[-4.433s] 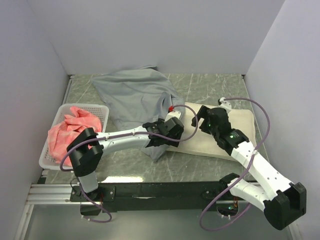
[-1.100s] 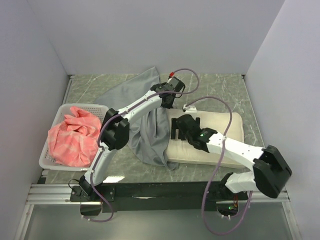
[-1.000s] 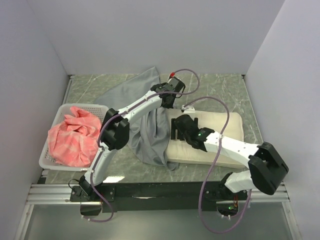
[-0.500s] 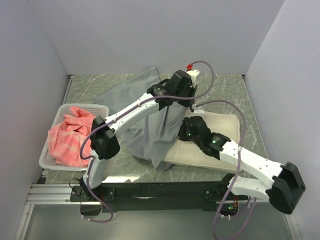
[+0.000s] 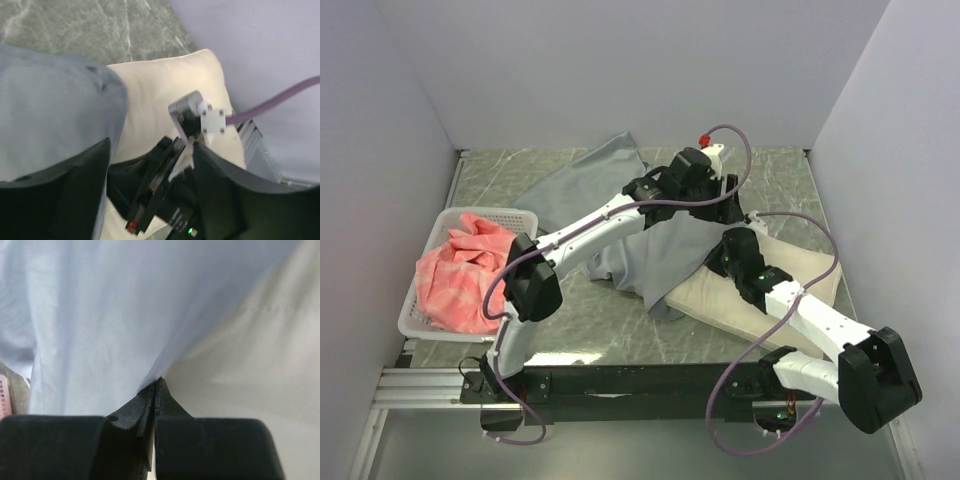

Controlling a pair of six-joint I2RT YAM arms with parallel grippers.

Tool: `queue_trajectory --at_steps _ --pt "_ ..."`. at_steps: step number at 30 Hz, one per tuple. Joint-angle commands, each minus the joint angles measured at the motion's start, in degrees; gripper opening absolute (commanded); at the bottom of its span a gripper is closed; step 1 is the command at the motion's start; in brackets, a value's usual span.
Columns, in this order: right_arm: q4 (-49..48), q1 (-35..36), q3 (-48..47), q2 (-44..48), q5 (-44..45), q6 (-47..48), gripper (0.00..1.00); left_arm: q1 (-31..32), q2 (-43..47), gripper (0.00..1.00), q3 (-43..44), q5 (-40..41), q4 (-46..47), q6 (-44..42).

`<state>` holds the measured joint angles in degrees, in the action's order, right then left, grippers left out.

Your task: Put the pillow into the pillowcase

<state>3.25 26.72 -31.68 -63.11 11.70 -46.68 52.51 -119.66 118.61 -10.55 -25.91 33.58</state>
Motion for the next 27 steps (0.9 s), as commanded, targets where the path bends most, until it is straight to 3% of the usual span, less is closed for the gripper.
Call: queue_trajectory --at_steps 1,5,6,9,14,15,19,27 --pt "-6.2 -1.6 -3.2 -0.3 -3.3 -1.7 0.00 0.6 9.8 0.83 -3.5 9.5 -0.4 2.1" --pt "-5.7 -2.6 -4.2 -0.3 -4.1 -2.5 0.00 1.7 23.5 0.83 -20.7 23.9 2.0 6.7" --pt "-5.8 -2.8 -4.4 -0.2 -4.8 -2.6 0.00 2.3 26.7 0.83 -30.0 29.6 2.9 7.4" --pt "-4.6 -3.2 -6.0 -0.3 -5.0 -2.4 0.00 5.0 37.5 0.77 -45.6 36.5 3.7 11.1" --pt "-3.7 -3.3 -8.4 -0.6 -5.9 -1.6 0.00 10.9 49.4 0.65 -65.4 36.5 7.6 18.4" --pt "-3.6 -3.3 -8.7 -0.7 -5.9 -1.5 0.00 11.8 50.2 0.64 -71.2 35.6 12.7 18.8" --pt "-3.7 -3.3 -9.7 -0.4 -5.7 -1.8 0.00 14.0 47.3 0.72 -77.6 31.4 24.0 18.5" --pt "-1.8 -3.3 -10.9 -0.4 -4.6 -2.2 0.00 14.8 34.2 0.79 -73.2 37.0 32.0 17.5"
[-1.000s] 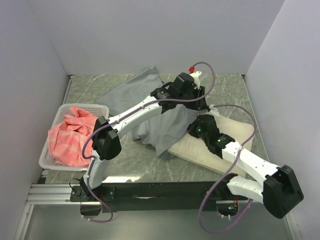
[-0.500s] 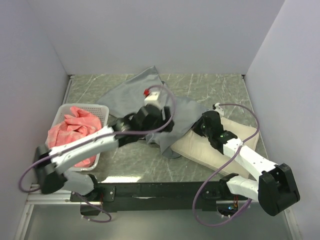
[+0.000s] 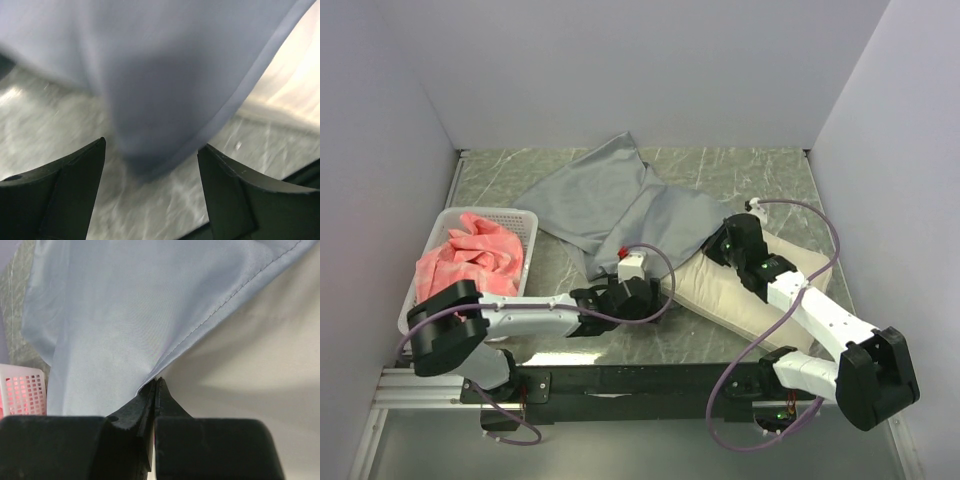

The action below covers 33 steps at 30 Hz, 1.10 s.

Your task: Put the pillow into the pillowcase

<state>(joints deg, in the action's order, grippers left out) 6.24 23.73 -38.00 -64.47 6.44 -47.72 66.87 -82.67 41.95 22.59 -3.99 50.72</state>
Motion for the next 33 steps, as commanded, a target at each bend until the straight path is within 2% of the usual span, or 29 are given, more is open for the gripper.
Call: queue_trajectory --at_steps 1,3,4,5,6,8,9,13,16,18,20,23,28,29,30,32,33 --pt "-4.9 -0.3 -4.5 0.9 0.7 -1.3 0.00 0.5 -3.4 0.79 3.6 4.2 12.7 -0.3" --pt "-4.8 -0.3 -4.6 0.9 1.2 -1.3 0.00 0.5 -5.3 0.75 4.5 4.7 14.3 -1.1" --pt "-4.5 -0.3 -4.7 0.8 1.6 -1.2 0.00 0.5 -5.7 0.69 5.2 4.6 14.4 -2.0" --pt "-4.4 -0.3 -5.0 0.7 2.0 -1.1 0.00 0.5 -6.0 0.58 6.5 4.5 13.9 -2.5" --pt "-4.1 -0.3 -5.5 0.5 3.2 -0.6 0.00 0.5 -5.7 0.27 6.8 2.4 13.7 -3.1" --pt "-3.7 -0.3 -6.3 0.1 5.4 0.4 0.00 1.2 -3.9 0.03 6.7 -1.0 13.7 -6.1" --pt "-3.5 -0.3 -7.4 -0.7 6.8 0.8 0.00 1.5 -1.6 0.01 6.6 -8.8 13.5 -7.6" --pt "-0.4 -0.5 -11.2 -2.8 16.3 1.5 0.00 3.3 4.1 0.01 8.8 -22.3 5.9 -14.0" --pt "0.2 0.1 -11.6 -2.5 21.6 -0.9 0.00 3.8 8.5 0.01 11.1 -29.1 -0.1 -16.1" --pt "-1.0 1.3 -9.6 -1.7 24.1 -3.3 0.00 3.7 12.0 0.01 12.7 -30.1 -2.8 -16.6" --pt "-3.2 3.8 -8.2 -1.8 24.7 -5.4 0.00 3.4 13.6 0.05 13.8 -26.8 -4.4 -16.7" --pt "-4.4 7.5 -9.1 -3.6 24.3 -7.4 0.00 -0.2 12.6 0.08 15.1 -27.1 -7.4 -16.4" --pt "-3.8 10.7 -12.3 -6.5 20.1 -5.8 0.01 -7.4 9.5 0.09 11.9 -30.9 -4.8 -13.1" --pt "-3.5 10.8 -12.1 -6.4 19.1 -5.0 0.08 -7.7 9.5 0.10 11.2 -31.6 -3.3 -12.8" --pt "-3.3 10.6 -11.8 -6.0 16.5 -4.5 0.33 -7.9 9.6 0.16 10.6 -32.8 -2.6 -12.5" --pt "-1.5 10.0 -11.4 -5.2 14.4 -2.6 0.51 -8.0 9.5 0.19 9.5 -33.2 -2.2 -12.3" --pt "-0.2 9.9 -11.1 -3.7 13.6 -1.9 0.64 -8.0 9.1 0.19 9.3 -33.6 -2.3 -12.7"
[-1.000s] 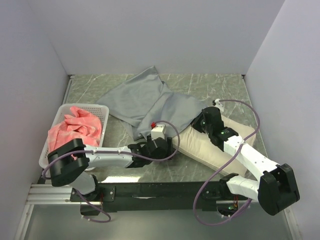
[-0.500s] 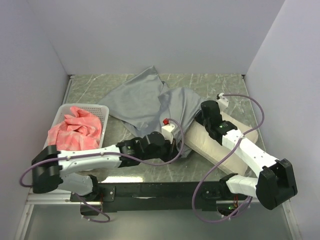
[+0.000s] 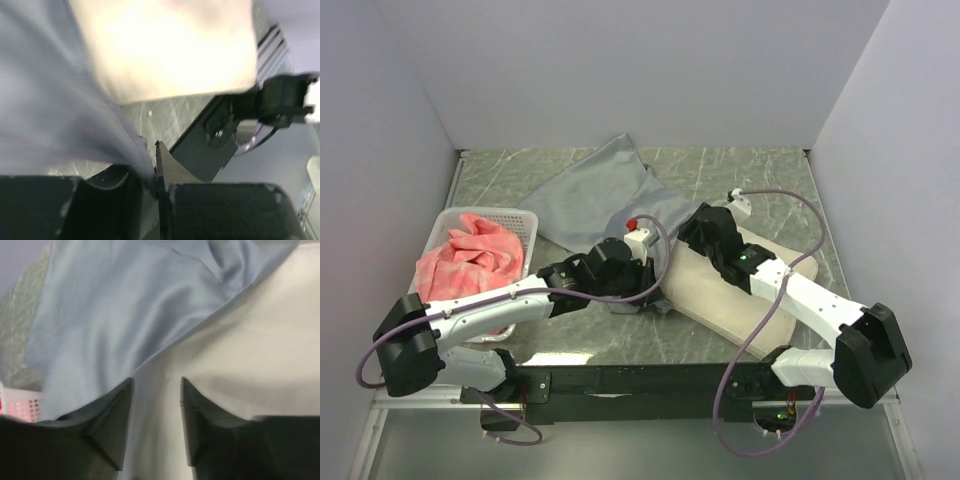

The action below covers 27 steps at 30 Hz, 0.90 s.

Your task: Put the pillow into the pillowcase

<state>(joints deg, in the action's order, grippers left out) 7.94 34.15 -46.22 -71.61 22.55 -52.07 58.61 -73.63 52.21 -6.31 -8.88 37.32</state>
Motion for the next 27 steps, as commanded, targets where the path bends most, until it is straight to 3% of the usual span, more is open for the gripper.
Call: queue_trajectory --at_steps 1,4,5,7,9,12,16,21,27 --pt "-1.3 -0.3 -2.5 4.6 -3.5 2.9 0.70 0.3 -0.3 0.20 -1.1 -4.9 2.4 0.4" --pt "4.5 -1.0 -1.8 10.6 -1.2 4.8 0.86 -0.1 -2.2 0.35 -0.9 -6.6 1.9 -0.4" --pt "6.3 -1.5 -1.3 12.3 -1.0 5.3 0.90 -0.1 -2.3 0.48 -0.9 -7.1 2.2 -0.5" --pt "12.8 -4.2 -0.9 16.8 -0.4 4.6 0.94 -0.2 -1.7 0.60 -0.8 -7.0 2.8 0.0" --pt "18.1 -6.2 1.1 22.0 0.8 4.3 0.99 -0.1 -0.1 0.63 -0.4 -5.9 2.6 0.1" --pt "25.2 -10.3 3.6 29.4 2.6 2.6 1.00 -0.2 1.0 0.68 2.3 -0.6 -0.2 0.4" --pt "31.1 -12.2 6.0 35.6 2.2 1.9 1.00 -0.1 -1.2 0.74 9.8 13.0 -7.4 -0.3" --pt "39.3 -13.3 7.9 37.2 3.2 -0.6 1.00 -0.2 -9.6 0.79 18.4 21.1 -13.2 -6.0" --pt "44.2 -13.9 4.6 35.3 0.1 -5.6 1.00 0.1 -25.8 0.74 32.6 24.8 -21.7 -13.1"
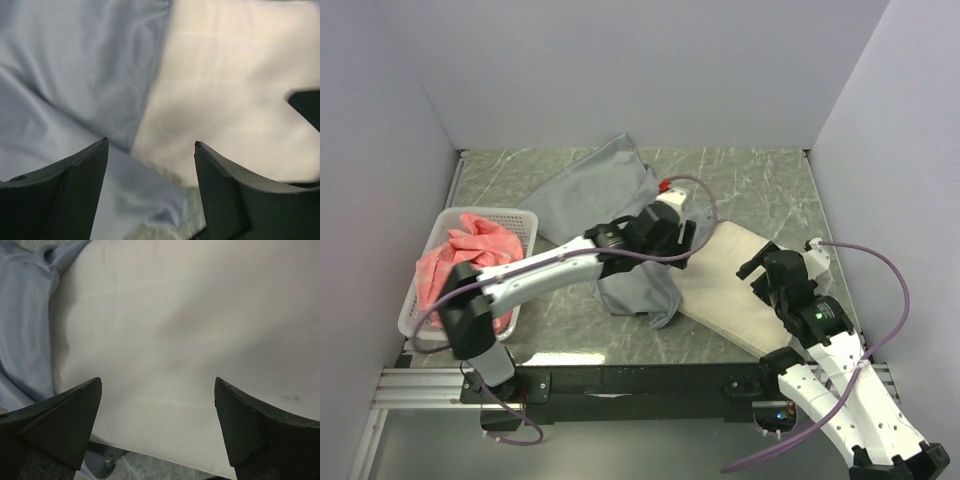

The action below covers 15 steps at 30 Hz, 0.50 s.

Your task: Put the pillow into the pillowcase

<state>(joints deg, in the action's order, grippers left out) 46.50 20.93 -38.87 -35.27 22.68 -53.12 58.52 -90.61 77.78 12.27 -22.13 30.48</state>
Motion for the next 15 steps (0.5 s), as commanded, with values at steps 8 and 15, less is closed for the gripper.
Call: queue_trajectory --at_steps 8,15 --pt "13.5 -2.3 -5.7 -4.4 4.8 -8.1 1.00 -0.1 -22.8 0.72 15.5 14.3 -11.8 -7.6" --pt "2.9 -2.6 2.4 -6.8 -1.6 -6.6 1.00 -1.2 -25.6 0.06 25.3 13.0 -12.4 -10.3"
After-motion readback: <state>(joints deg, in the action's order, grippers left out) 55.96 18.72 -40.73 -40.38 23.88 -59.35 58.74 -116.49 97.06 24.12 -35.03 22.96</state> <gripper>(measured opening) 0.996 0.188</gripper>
